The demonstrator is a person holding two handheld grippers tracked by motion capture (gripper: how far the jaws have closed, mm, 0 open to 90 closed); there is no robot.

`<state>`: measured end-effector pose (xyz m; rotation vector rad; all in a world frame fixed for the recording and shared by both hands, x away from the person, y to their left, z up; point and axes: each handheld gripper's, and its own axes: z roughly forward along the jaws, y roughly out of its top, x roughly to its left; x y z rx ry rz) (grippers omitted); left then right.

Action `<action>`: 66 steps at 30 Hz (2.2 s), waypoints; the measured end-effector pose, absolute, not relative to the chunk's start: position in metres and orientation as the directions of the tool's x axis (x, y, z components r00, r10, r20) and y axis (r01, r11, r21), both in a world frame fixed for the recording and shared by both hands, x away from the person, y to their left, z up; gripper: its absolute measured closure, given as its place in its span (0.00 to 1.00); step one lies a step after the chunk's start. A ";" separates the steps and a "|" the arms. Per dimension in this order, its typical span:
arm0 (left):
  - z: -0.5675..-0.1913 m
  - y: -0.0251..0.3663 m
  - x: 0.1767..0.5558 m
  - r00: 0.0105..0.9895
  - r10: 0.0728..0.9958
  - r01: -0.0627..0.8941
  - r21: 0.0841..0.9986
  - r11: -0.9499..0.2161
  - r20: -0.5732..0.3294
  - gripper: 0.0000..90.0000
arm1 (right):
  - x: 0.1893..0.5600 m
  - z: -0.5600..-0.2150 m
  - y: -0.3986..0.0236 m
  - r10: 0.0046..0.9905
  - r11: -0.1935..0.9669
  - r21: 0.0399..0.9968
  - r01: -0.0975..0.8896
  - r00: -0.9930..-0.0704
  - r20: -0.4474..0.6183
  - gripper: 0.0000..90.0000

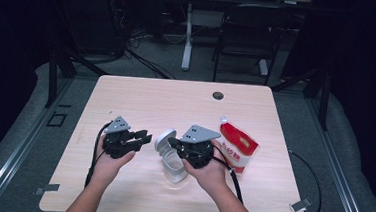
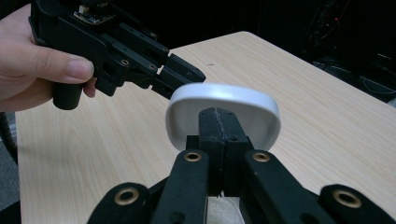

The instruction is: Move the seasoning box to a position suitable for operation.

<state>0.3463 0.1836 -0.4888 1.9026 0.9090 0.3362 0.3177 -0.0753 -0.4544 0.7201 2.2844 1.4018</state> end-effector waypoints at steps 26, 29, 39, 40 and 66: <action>-0.503 0.186 0.348 0.660 0.735 0.469 0.850 -0.241 -0.156 0.78 | 0.305 -0.463 -0.103 0.615 0.370 0.896 0.246 -0.788 -0.038 0.96; -0.505 0.186 0.348 0.658 0.737 0.475 0.844 -0.251 -0.151 0.78 | 0.302 -0.465 -0.110 0.621 0.373 0.894 0.247 -0.783 -0.043 0.96; -0.502 0.196 0.351 0.643 0.746 0.485 0.846 -0.222 -0.173 0.78 | 0.291 -0.466 -0.133 0.641 0.349 0.905 0.242 -0.766 -0.042 0.93; -0.502 0.197 0.351 0.642 0.747 0.483 0.847 -0.223 -0.169 0.78 | 0.289 -0.465 -0.136 0.642 0.349 0.906 0.240 -0.765 -0.045 0.93; -0.540 0.183 0.327 0.687 0.712 0.468 0.838 -0.281 -0.145 0.78 | 0.260 -0.497 -0.193 0.696 0.270 0.914 0.303 -0.717 0.032 0.85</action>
